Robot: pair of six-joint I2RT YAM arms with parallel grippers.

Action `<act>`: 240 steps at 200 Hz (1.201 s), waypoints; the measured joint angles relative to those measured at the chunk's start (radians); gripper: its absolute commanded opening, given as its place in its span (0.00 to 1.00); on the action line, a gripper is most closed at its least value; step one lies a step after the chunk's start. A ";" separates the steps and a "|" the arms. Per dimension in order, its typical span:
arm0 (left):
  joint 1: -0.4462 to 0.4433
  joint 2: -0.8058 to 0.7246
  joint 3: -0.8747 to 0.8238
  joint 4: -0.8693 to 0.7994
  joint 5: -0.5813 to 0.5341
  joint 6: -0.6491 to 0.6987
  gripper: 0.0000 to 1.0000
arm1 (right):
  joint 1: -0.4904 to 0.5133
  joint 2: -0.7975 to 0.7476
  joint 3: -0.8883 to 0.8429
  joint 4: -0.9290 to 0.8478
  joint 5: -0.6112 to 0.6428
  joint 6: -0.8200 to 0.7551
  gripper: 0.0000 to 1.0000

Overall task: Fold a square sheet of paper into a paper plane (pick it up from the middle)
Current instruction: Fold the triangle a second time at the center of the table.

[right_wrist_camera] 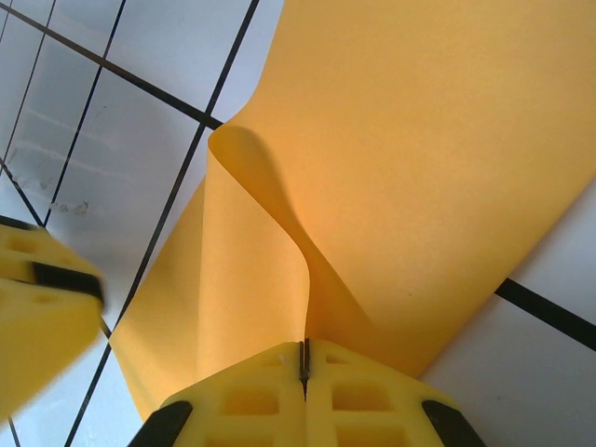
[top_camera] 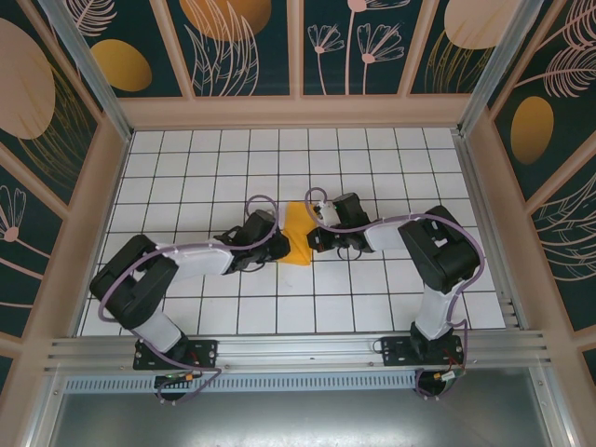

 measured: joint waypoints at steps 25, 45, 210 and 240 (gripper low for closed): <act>0.016 -0.094 -0.009 0.046 0.003 -0.040 0.00 | 0.000 0.000 0.000 0.000 0.000 0.000 0.05; 0.043 -0.110 -0.029 0.145 0.046 -0.084 0.00 | 0.000 0.000 0.000 0.000 0.000 0.000 0.05; 0.070 0.211 -0.048 0.516 0.237 -0.292 0.00 | 0.000 0.002 0.000 0.002 0.000 0.000 0.05; 0.070 0.233 -0.036 0.488 0.233 -0.287 0.00 | 0.000 0.003 0.000 0.003 -0.002 0.000 0.05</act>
